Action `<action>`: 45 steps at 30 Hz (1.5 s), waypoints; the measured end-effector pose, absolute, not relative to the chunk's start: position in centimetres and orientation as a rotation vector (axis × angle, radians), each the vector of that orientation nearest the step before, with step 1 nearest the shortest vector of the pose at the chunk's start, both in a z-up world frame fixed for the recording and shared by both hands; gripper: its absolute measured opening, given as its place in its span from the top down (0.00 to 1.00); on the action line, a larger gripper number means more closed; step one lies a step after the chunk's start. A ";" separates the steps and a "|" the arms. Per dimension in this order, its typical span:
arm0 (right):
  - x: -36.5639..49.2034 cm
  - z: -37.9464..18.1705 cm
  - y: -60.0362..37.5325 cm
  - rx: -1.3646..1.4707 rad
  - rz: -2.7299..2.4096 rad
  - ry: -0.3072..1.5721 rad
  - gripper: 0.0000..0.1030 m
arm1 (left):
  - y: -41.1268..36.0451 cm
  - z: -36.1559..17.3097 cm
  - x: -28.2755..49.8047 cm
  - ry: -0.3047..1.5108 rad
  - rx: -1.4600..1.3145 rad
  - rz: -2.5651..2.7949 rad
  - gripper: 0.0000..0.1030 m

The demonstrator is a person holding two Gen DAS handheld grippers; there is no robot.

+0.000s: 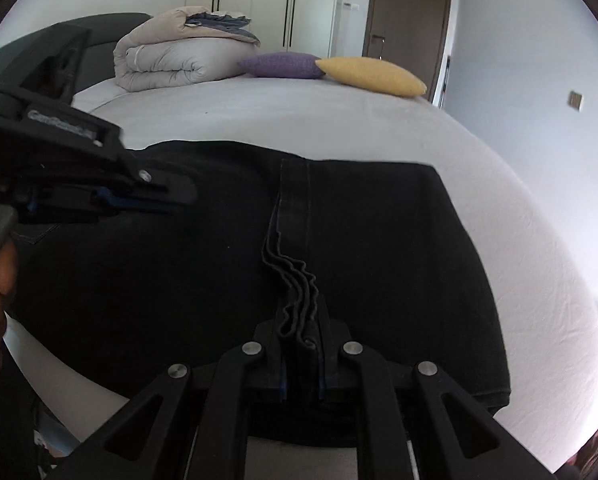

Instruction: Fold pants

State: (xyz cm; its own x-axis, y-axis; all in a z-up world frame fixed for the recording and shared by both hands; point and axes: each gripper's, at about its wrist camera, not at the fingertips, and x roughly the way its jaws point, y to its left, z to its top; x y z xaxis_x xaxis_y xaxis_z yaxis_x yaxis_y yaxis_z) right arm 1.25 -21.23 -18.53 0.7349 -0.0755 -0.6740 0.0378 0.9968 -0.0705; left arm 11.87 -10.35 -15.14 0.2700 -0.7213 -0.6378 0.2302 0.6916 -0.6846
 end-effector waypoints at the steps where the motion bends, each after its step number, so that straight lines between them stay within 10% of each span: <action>1: 1.1 -18.4 -21.1 -0.064 -0.067 0.734 0.90 | -10.6 -15.7 12.0 1.141 -0.559 -0.698 0.49; 5: 0.5 -17.5 -20.0 -0.121 -0.065 0.685 0.89 | -11.4 -15.4 12.0 1.118 -0.652 -0.745 0.21; 14: 0.0 -15.4 -16.3 -0.223 -0.028 0.625 0.89 | -11.6 -15.5 13.2 1.176 -0.752 -0.784 0.21; 21: 0.7 -16.1 -14.5 -0.292 -0.010 0.644 0.89 | -9.8 -14.7 14.0 1.175 -0.728 -0.775 0.36; 27: 0.3 -16.0 -12.7 -0.339 0.028 0.623 0.89 | -8.9 -15.7 15.0 1.222 -0.669 -0.757 0.91; 45: 1.5 -17.5 -5.7 -0.468 0.247 0.609 0.89 | 3.6 -13.3 19.1 1.168 -0.542 -0.669 0.93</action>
